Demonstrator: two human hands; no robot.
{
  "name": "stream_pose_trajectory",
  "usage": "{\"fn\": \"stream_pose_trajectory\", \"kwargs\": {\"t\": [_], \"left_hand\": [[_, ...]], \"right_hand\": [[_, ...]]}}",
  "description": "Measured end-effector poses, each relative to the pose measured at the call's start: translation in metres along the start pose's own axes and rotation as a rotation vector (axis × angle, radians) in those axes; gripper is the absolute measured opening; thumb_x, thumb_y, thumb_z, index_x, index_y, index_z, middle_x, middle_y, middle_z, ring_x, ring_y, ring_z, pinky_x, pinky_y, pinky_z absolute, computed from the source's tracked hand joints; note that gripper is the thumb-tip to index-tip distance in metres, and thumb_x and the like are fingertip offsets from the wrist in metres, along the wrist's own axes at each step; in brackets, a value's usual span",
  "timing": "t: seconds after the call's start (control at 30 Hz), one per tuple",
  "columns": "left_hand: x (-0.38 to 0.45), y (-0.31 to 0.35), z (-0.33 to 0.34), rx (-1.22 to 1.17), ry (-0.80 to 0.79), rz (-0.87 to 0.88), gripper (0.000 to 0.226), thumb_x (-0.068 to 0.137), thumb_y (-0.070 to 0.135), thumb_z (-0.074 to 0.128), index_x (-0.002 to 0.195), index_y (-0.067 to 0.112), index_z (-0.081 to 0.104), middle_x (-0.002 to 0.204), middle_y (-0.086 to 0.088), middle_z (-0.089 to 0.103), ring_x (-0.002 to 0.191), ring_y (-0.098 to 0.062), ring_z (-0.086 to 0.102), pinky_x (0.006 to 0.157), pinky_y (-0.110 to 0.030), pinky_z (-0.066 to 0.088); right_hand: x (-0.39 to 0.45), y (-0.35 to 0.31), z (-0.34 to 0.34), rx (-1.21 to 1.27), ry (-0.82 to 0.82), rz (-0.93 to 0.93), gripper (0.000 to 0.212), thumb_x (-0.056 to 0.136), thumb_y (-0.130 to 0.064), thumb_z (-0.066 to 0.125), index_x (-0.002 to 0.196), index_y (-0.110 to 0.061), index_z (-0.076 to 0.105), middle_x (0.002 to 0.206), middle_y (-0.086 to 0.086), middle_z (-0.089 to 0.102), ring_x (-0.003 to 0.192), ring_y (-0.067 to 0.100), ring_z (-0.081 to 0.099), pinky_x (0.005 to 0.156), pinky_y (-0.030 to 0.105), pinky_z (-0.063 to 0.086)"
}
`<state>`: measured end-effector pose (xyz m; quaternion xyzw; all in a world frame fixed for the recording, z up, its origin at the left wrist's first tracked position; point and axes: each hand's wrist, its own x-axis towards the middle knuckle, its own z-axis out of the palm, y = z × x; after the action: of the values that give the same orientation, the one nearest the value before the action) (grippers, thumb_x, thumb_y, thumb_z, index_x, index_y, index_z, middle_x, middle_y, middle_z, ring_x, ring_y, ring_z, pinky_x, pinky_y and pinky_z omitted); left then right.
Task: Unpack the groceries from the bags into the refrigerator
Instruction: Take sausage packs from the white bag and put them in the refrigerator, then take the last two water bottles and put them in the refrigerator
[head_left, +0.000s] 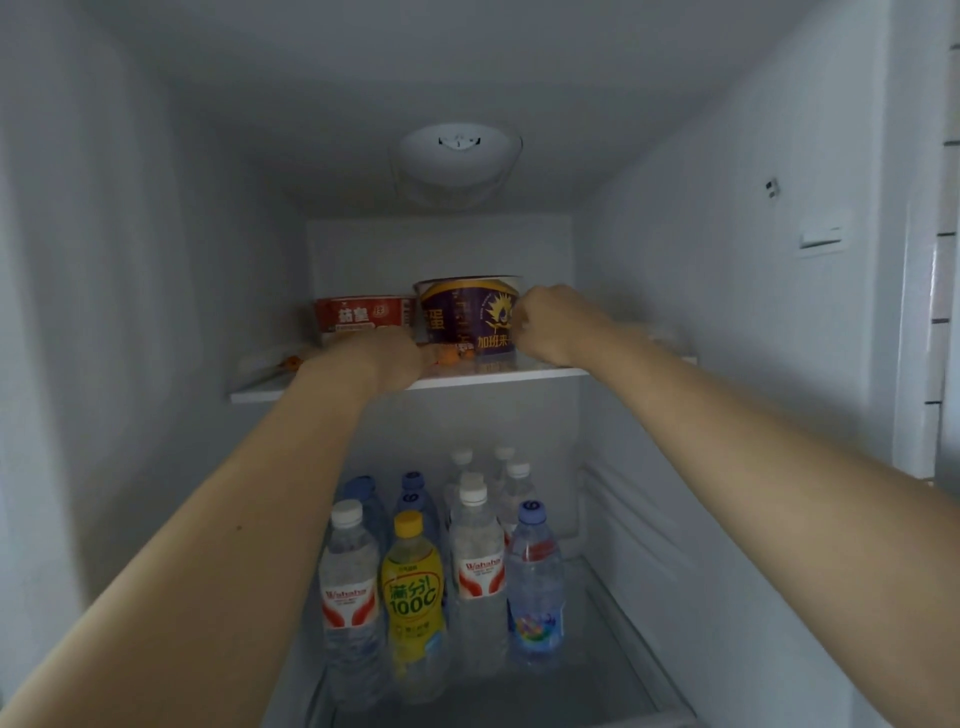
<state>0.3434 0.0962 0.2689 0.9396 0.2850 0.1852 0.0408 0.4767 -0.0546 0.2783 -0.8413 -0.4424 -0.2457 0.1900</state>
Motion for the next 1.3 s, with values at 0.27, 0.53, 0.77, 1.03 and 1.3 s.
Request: {"fn": "stream_pose_trajectory", "kwargs": {"t": [0.27,0.53,0.77,1.03,1.3], "left_hand": [[-0.011,-0.010,0.001,-0.158,0.034,0.008,0.056,0.092,0.060,0.041,0.129,0.022,0.058,0.132,-0.005,0.056,0.115,-0.025,0.052,0.102,-0.033,0.037],[-0.022,-0.009,0.001,-0.173,0.198,-0.059,0.051,0.089,0.047,0.046,0.128,0.015,0.058,0.131,-0.009,0.057,0.114,-0.029,0.055,0.099,-0.037,0.044],[-0.064,-0.002,0.002,-0.166,0.542,-0.001,0.024,0.091,0.020,0.051,0.108,0.010,0.066,0.102,-0.013,0.069,0.089,-0.033,0.064,0.078,-0.044,0.056],[-0.126,-0.006,0.016,-0.186,0.561,0.150,0.032,0.088,0.016,0.053,0.118,0.012,0.063,0.115,-0.010,0.063,0.099,-0.030,0.060,0.080,-0.038,0.053],[-0.204,-0.010,0.030,-0.262,0.421,0.176,0.041,0.092,0.017,0.052,0.133,0.014,0.051,0.129,-0.011,0.056,0.117,-0.031,0.051,0.087,-0.042,0.049]], "right_hand": [[0.017,-0.036,0.019,0.052,-0.320,-0.057,0.024,0.097,-0.015,0.047,0.094,0.003,0.063,0.091,0.013,0.061,0.076,0.018,0.051,0.056,0.026,0.036],[0.009,-0.032,0.015,0.191,-0.190,-0.060,0.022,0.091,-0.007,0.049,0.099,0.003,0.067,0.099,0.015,0.064,0.089,0.027,0.057,0.068,0.027,0.043],[-0.032,-0.031,-0.011,0.237,-0.014,-0.082,0.036,0.096,-0.017,0.046,0.061,-0.006,0.050,0.066,0.006,0.053,0.067,0.023,0.051,0.057,0.030,0.038],[-0.120,-0.044,-0.021,0.302,0.164,-0.045,0.026,0.097,-0.019,0.051,0.111,-0.002,0.063,0.114,0.017,0.064,0.106,0.032,0.058,0.088,0.034,0.046],[-0.226,-0.060,-0.013,0.342,0.150,0.057,0.035,0.095,-0.017,0.055,0.128,-0.004,0.054,0.131,0.012,0.058,0.120,0.026,0.054,0.099,0.027,0.039]]}}
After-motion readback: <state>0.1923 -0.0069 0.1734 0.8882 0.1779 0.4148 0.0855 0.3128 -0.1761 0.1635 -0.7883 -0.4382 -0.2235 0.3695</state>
